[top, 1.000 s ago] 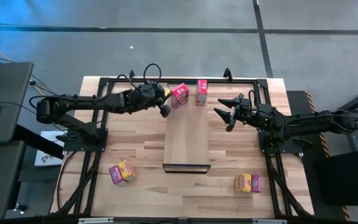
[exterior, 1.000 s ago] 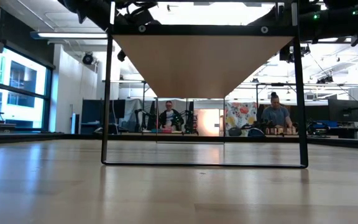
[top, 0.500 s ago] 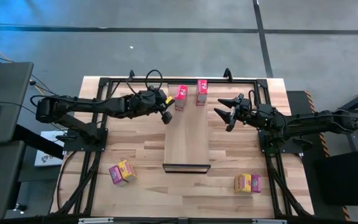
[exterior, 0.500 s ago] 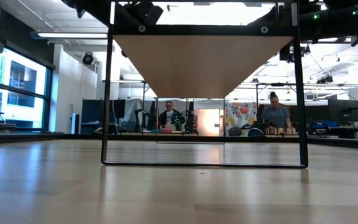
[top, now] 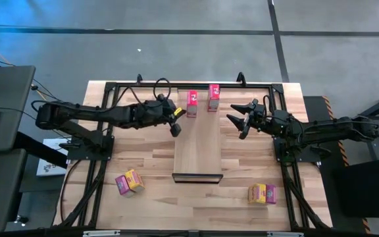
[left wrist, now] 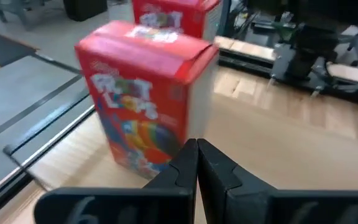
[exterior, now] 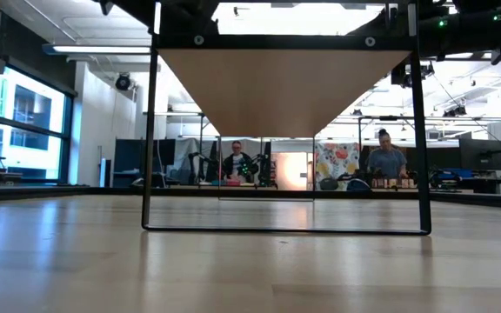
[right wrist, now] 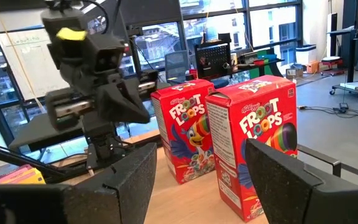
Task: Stack cereal on shelf
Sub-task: Put the red cereal box on the shelf aligned with the other red cereal box
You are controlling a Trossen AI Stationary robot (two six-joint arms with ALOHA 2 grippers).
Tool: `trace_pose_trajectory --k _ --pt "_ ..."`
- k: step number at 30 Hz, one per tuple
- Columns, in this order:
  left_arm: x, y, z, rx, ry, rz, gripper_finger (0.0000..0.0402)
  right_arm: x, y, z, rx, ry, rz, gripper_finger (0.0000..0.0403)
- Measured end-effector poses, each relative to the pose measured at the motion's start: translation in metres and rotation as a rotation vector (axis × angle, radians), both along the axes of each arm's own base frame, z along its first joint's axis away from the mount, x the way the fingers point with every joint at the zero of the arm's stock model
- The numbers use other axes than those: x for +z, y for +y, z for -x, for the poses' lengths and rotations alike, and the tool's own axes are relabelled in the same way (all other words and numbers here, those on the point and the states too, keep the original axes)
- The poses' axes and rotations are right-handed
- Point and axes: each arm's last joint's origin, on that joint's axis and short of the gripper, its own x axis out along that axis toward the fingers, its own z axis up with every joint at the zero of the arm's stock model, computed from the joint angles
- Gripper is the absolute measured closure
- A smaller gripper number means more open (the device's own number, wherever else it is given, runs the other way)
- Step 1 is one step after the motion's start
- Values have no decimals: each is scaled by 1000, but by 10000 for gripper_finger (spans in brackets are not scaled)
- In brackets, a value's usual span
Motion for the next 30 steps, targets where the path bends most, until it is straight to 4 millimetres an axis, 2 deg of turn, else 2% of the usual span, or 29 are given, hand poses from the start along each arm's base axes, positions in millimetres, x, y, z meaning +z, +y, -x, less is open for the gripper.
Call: trace_pose_trajectory --k 6,10,15,30 --pt "-7 -21 -8 -136 10 4 401 -1 0 0 0 7 -1 165" --pt "-13 -26 -15 -189 -62 -44 401 -1 0 0 1 6 -4 165" --pt "-24 -14 -15 -170 -81 -89 401 -1 0 0 0 8 -4 165" --pt "-23 25 -11 -93 -111 -93 401 -1 0 0 -15 10 2 165"
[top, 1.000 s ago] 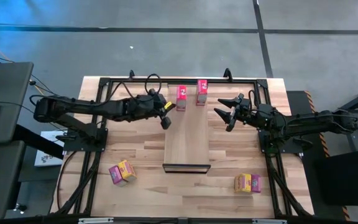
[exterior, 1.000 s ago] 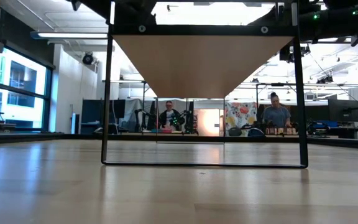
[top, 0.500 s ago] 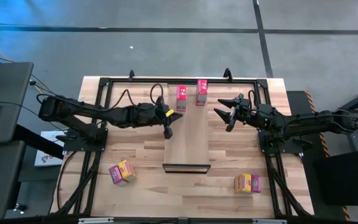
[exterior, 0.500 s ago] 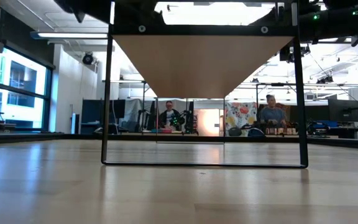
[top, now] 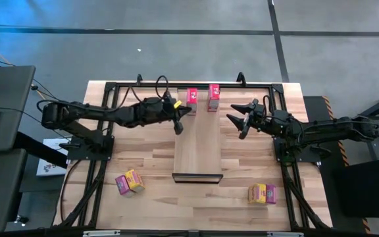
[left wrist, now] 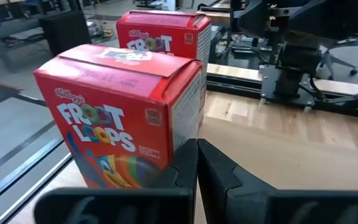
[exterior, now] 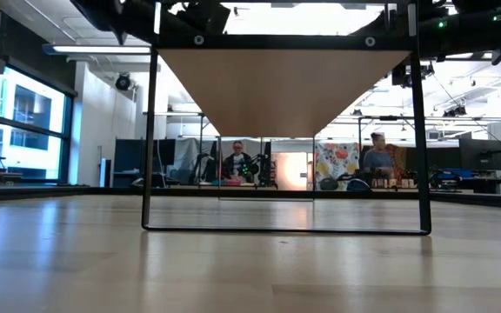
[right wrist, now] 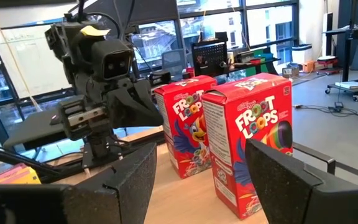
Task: Stack cereal on shelf
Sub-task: Put the red cereal box on the shelf aligned with the other red cereal box, then put the right yellow cereal box on the shelf
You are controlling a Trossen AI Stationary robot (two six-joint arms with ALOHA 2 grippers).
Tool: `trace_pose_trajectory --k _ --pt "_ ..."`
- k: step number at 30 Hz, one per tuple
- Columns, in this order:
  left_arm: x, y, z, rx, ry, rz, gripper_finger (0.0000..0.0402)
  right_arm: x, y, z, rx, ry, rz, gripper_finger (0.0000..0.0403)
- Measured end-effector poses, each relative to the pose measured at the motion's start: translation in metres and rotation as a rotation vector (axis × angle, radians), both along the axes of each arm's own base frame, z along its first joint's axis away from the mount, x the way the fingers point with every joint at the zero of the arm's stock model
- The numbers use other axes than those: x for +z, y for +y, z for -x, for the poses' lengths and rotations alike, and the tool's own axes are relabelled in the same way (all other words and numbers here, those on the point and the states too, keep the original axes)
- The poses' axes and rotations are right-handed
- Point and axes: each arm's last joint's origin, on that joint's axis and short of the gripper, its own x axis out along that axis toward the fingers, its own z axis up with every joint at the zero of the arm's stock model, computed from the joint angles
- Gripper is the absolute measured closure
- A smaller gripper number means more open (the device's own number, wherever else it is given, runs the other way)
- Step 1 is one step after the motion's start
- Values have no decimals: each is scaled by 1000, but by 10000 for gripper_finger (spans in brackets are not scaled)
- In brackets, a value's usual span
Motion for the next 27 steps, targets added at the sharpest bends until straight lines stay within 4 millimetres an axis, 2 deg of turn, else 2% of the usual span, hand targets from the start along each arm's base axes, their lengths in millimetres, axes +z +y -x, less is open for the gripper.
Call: trace_pose_trajectory --k 15,20,27 --pt "2 20 4 40 -21 0 401 0 0 0 -15 0 -1 165" --pt "18 9 14 -71 -22 -48 401 0 0 0 -16 1 1 165" --pt "37 -13 53 -133 109 -50 401 0 0 0 -17 8 18 165"
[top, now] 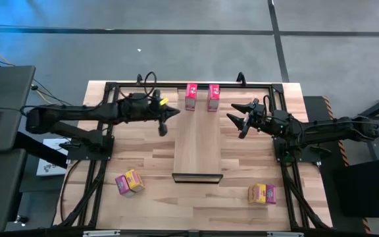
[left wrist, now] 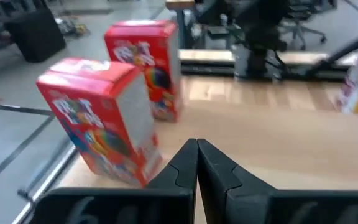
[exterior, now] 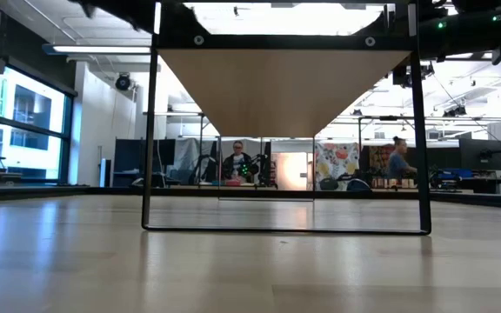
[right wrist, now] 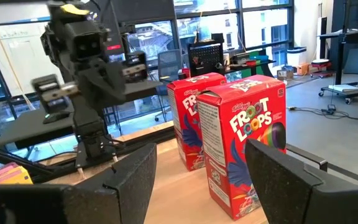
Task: Stack cereal on shelf
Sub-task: Put the right yellow cereal box on the shelf
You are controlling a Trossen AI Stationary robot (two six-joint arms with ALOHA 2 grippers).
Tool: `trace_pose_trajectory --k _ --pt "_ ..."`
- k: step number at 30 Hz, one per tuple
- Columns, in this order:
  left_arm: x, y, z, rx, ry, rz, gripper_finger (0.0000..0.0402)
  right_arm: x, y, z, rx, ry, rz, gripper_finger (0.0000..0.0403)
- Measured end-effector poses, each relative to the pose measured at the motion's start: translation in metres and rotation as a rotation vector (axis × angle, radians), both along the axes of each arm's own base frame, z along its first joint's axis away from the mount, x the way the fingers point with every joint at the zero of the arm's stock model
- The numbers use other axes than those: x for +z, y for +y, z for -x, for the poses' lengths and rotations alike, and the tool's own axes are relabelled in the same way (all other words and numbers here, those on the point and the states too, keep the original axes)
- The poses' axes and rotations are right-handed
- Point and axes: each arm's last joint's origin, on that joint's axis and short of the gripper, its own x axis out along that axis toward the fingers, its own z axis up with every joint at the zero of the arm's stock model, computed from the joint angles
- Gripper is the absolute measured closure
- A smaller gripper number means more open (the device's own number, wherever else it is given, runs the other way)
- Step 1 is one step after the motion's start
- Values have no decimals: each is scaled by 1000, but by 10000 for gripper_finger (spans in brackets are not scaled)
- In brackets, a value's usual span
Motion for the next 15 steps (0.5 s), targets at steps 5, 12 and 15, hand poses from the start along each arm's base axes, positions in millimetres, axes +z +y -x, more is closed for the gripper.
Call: trace_pose_trajectory --k 5,12,15 --pt "-5 -20 32 -61 -29 -1 401 0 0 0 -2 5 14 165" --pt "-47 -41 80 -92 -105 32 401 0 0 0 -1 6 12 165" --pt "-53 -43 91 -118 -122 6 401 0 0 0 0 1 2 165"
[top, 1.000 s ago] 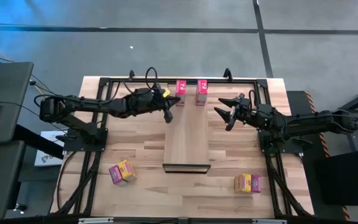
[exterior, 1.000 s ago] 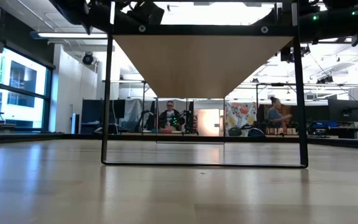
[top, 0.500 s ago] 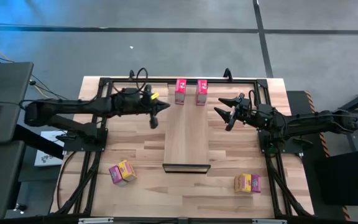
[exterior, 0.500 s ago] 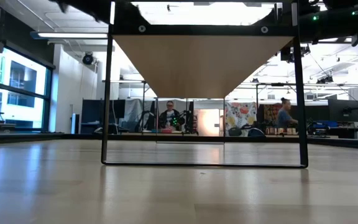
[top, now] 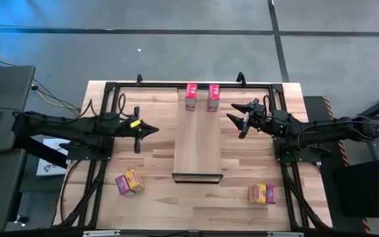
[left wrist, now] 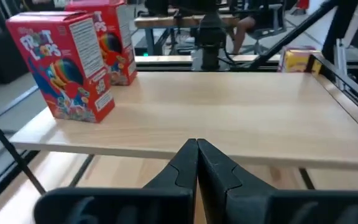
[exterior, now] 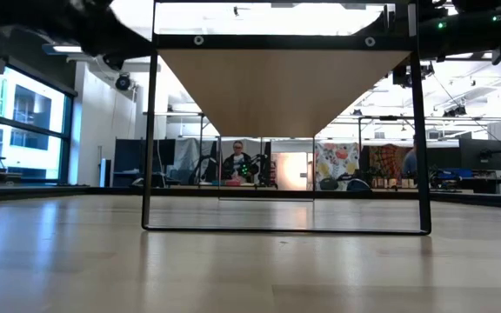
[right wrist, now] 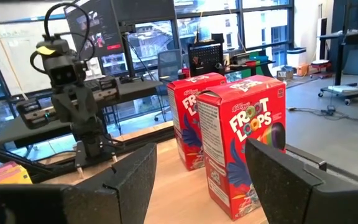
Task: Stack cereal on shelf
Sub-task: Put the right yellow cereal box on the shelf
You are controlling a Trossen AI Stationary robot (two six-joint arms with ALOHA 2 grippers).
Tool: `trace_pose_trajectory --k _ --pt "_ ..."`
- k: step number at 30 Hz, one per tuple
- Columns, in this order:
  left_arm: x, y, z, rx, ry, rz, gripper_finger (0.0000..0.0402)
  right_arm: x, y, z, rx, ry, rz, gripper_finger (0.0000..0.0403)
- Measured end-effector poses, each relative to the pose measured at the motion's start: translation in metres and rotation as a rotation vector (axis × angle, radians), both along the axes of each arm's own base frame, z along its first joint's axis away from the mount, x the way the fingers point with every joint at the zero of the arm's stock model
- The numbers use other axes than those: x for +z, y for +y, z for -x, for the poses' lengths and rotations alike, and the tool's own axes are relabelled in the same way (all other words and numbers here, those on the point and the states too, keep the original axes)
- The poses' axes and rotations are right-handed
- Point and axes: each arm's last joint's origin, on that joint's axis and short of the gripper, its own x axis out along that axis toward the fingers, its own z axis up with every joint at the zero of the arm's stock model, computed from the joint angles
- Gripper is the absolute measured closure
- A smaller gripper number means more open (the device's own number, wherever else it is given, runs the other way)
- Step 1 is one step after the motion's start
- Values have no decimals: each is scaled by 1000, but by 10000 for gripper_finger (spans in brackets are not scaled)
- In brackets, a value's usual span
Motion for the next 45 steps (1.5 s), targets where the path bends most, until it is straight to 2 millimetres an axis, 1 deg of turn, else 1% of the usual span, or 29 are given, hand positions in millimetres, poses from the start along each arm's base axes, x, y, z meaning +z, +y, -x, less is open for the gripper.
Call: trace_pose_trajectory --k 7,10,13,15,18,20,24,27,29,34,37,41,45 --pt "10 -1 7 -22 -85 -39 401 2 1 0 32 -33 -24 165" --pt "10 -1 8 -20 -89 -41 401 9 2 0 71 -101 -21 165" --pt "10 -1 8 -7 -85 -85 401 24 2 -5 104 -92 -98 165" --pt "10 0 8 7 -82 -99 401 40 3 -10 131 12 -169 165" --pt "11 0 8 21 -83 -99 401 58 10 -17 125 312 -333 165" --pt "11 0 8 23 -86 -95 401 67 17 -18 96 533 -454 165" --pt "12 0 7 28 -105 -70 401 75 40 -18 7 888 -693 165" --pt "12 0 8 30 -107 -57 401 83 61 -19 -21 1070 -828 165" --pt "12 0 7 33 -105 -64 401 90 76 -18 -40 1151 -878 165" --pt "12 0 8 38 -107 -40 401 114 117 -9 -126 1215 -984 165" --pt "12 0 8 43 -111 -10 401 120 146 -2 -191 1226 -1048 165" --pt "12 0 8 47 -115 13 401 111 181 8 -287 1271 -1125 165" --pt "12 0 8 46 -114 13 400 98 206 13 -371 1302 -1133 165"
